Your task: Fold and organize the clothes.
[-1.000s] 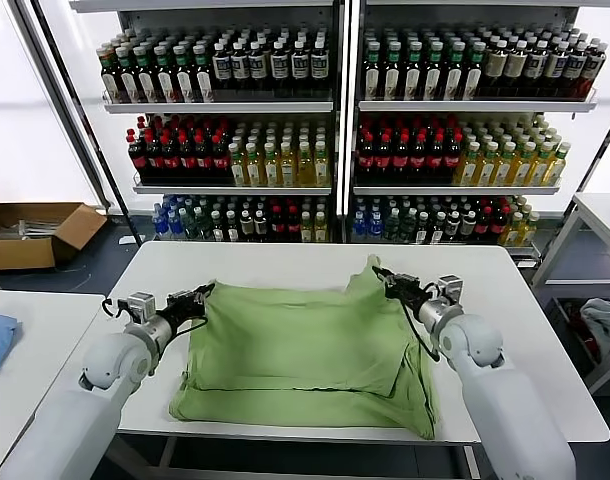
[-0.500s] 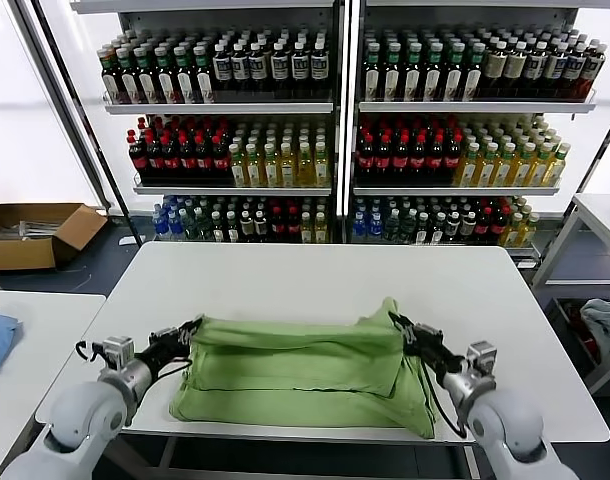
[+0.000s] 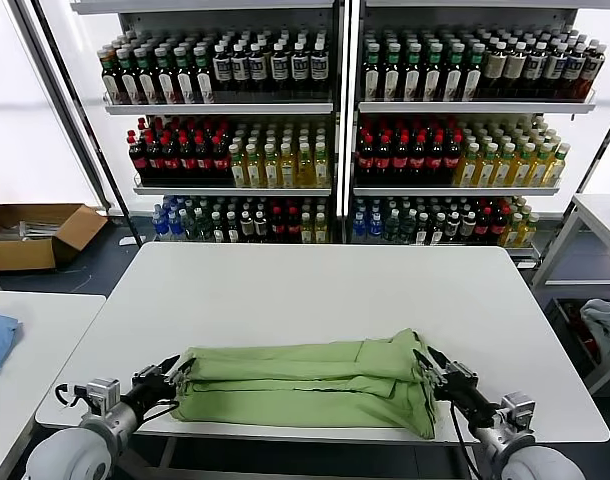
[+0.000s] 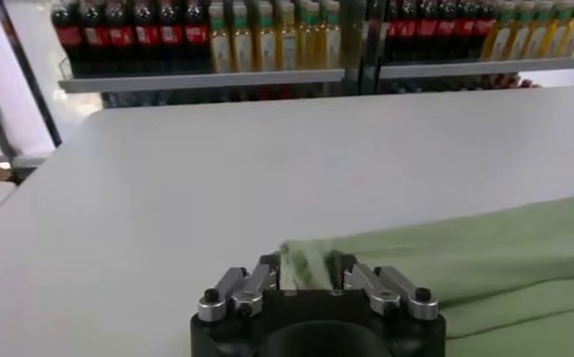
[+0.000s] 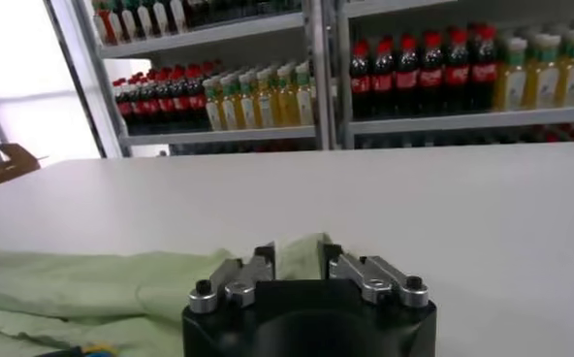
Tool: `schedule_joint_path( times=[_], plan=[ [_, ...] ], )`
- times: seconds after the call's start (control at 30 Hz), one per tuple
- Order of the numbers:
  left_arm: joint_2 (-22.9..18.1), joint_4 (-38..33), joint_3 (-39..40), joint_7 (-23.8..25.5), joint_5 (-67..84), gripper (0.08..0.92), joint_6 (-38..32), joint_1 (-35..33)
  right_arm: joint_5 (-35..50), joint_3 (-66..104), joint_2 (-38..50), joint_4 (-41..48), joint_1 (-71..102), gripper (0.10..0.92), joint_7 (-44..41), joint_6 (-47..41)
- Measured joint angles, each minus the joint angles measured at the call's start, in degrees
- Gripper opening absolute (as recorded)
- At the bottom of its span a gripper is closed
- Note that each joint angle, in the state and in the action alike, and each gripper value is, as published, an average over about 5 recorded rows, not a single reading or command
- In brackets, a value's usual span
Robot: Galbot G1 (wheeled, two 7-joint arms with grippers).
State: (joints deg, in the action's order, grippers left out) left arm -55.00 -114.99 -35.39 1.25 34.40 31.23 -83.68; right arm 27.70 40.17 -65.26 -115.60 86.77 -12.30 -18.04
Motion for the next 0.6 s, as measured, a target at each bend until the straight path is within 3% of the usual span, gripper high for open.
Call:
schedule_joint_path(
  times=[0.33, 0.43, 0.6],
  plan=[
    [-4.2, -3.0, -1.8, -3.1, 0.4, 0.757, -0.7, -3.4, -0.1, 8.8, -2.5, -1.1, 5.3, 0.784, -2.8, 6.6],
    [-6.4, -3.2, -1.2, -4.3, -0.2, 0.809, -0.9, -3.7, 0.1, 10.3, -3.4, -1.4, 6.9, 0.817, -3.3, 8.0],
    [-9.9, -2.9, 0.4, -6.0, -1.8, 0.822, -1.1, -3.5, 0.4, 11.5, -4.8, -2.0, 9.1, 0.822, -4.1, 9.7]
  ],
)
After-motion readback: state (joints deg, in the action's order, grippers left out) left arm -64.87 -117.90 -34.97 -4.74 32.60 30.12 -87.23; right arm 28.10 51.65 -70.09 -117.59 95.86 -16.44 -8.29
